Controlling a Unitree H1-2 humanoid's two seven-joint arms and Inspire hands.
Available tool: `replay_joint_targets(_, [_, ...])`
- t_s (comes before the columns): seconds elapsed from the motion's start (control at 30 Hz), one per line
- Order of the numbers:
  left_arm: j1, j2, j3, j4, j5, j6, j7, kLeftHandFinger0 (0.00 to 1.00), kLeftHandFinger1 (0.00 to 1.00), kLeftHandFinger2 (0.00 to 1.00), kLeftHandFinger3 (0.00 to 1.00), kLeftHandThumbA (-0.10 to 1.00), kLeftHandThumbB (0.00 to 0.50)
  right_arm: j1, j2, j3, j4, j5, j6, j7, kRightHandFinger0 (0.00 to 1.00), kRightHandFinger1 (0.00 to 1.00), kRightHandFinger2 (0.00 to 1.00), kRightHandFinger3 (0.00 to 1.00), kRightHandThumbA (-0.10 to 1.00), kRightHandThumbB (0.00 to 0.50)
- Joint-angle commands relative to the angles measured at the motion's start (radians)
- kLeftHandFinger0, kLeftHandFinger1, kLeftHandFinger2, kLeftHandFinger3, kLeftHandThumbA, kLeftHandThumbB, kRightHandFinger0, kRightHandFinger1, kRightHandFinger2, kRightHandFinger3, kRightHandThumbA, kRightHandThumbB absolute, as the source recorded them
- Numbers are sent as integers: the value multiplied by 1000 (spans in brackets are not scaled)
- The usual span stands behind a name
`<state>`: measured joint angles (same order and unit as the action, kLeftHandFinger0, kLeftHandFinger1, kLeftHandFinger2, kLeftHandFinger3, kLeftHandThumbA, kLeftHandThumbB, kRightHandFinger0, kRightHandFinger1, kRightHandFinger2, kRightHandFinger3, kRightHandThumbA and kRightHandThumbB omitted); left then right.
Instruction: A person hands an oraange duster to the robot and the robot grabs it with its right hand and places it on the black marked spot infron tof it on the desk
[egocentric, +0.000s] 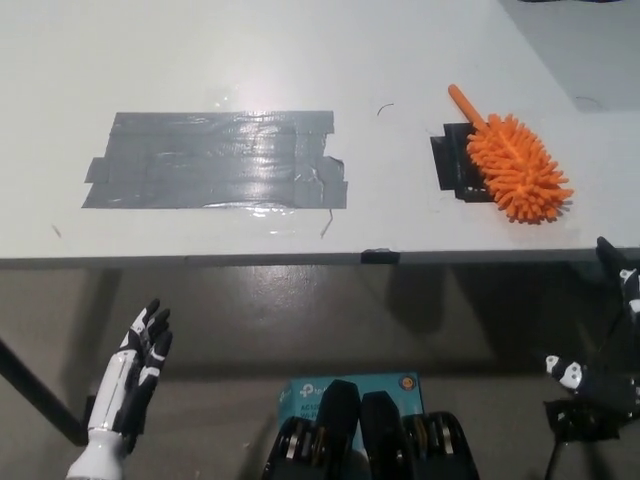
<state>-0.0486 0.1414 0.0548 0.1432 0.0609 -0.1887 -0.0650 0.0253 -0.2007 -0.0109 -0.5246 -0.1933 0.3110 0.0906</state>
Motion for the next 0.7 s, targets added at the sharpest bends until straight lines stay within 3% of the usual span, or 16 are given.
replay_joint_targets(0.0, [-82, -3, 11, -26, -63, 1, -9, 1000, 1000, 1000, 1000, 859, 91, -37, 83, -32, -5, 263, -246, 4, 1000, 1000, 1000, 1000, 847, 14])
replay_joint_targets(0.07, [-79, -11, 13, -38, -66, 10, -3, 1000, 1000, 1000, 1000, 856, 109, -46, 144, -34, 138, 344, -220, 42, 1000, 1000, 1000, 1000, 849, 48])
replay_joint_targets(0.17, [-81, -11, 16, -42, -68, 3, -3, 1000, 1000, 1000, 1000, 859, 102, -61, 173, -32, 273, 349, -233, 61, 1000, 1000, 1000, 1000, 866, 46])
replay_joint_targets(0.27, [-102, -15, 19, -34, -65, 11, 2, 1000, 1000, 1000, 1000, 853, 104, -87, 177, -32, 355, 348, -253, 80, 1000, 1000, 1000, 1000, 804, 13])
replay_joint_targets(0.4, [-77, -24, 0, -33, -40, -8, 2, 1000, 1000, 1000, 1000, 859, 108, -66, 169, -13, 423, 330, -285, 104, 1000, 1000, 1000, 1000, 866, 56])
replay_joint_targets(0.6, [-25, -27, -20, -40, -25, -23, -6, 1000, 1000, 1000, 1000, 864, 127, -21, 166, 28, 413, 319, -296, 122, 1000, 1000, 1000, 1000, 873, 31])
replay_joint_targets(0.67, [-31, -27, -22, -39, -19, -21, -3, 1000, 1000, 1000, 1000, 872, 138, -30, 162, 33, 413, 310, -296, 118, 1000, 1000, 1000, 1000, 882, 52])
